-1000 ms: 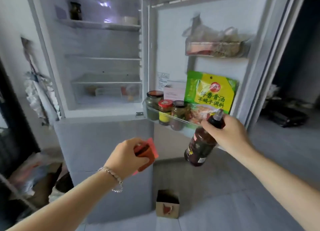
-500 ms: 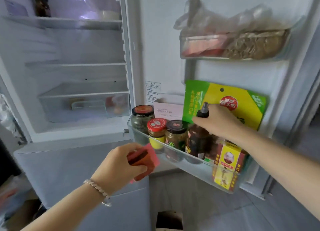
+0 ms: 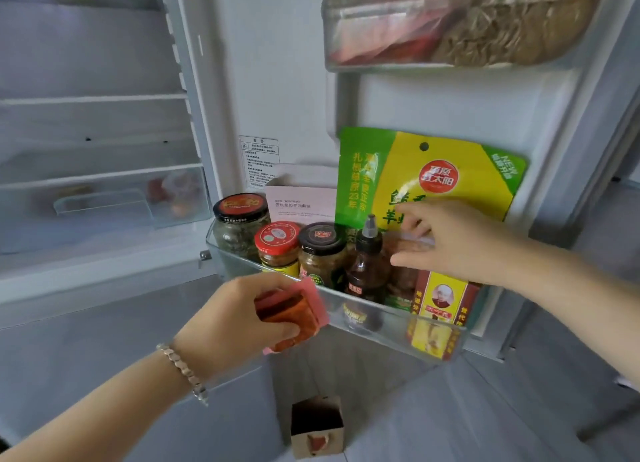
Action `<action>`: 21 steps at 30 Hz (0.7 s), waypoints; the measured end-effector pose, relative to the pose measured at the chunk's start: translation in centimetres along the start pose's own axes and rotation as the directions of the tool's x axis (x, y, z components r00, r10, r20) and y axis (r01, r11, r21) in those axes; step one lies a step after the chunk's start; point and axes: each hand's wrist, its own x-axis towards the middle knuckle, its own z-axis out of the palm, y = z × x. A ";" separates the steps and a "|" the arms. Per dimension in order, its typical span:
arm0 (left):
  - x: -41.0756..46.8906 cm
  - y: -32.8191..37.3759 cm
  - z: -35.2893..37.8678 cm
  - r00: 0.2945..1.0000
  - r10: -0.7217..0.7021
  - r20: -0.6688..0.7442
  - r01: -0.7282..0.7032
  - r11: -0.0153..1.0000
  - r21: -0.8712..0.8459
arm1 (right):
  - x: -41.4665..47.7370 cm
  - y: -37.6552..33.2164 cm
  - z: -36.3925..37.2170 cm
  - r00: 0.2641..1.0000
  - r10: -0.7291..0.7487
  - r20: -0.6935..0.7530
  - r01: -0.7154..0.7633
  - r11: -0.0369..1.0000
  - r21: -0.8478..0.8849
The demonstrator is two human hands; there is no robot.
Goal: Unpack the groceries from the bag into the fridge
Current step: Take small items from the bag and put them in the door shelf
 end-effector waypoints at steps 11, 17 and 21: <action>3.2 4.7 1.3 0.908 0.416 0.050 -0.414 0.909 -0.047 | -4.7 3.9 2.9 0.965 0.124 -0.232 -0.090 0.984 0.153; 8.2 8.0 5.7 0.788 0.537 0.302 -0.612 0.739 0.282 | -4.5 3.7 3.0 0.948 0.126 -0.293 -0.089 0.987 0.137; 9.1 7.3 8.1 0.783 0.454 0.424 -0.591 0.755 0.283 | -4.2 4.2 2.8 0.984 0.088 -0.153 -0.069 0.989 0.129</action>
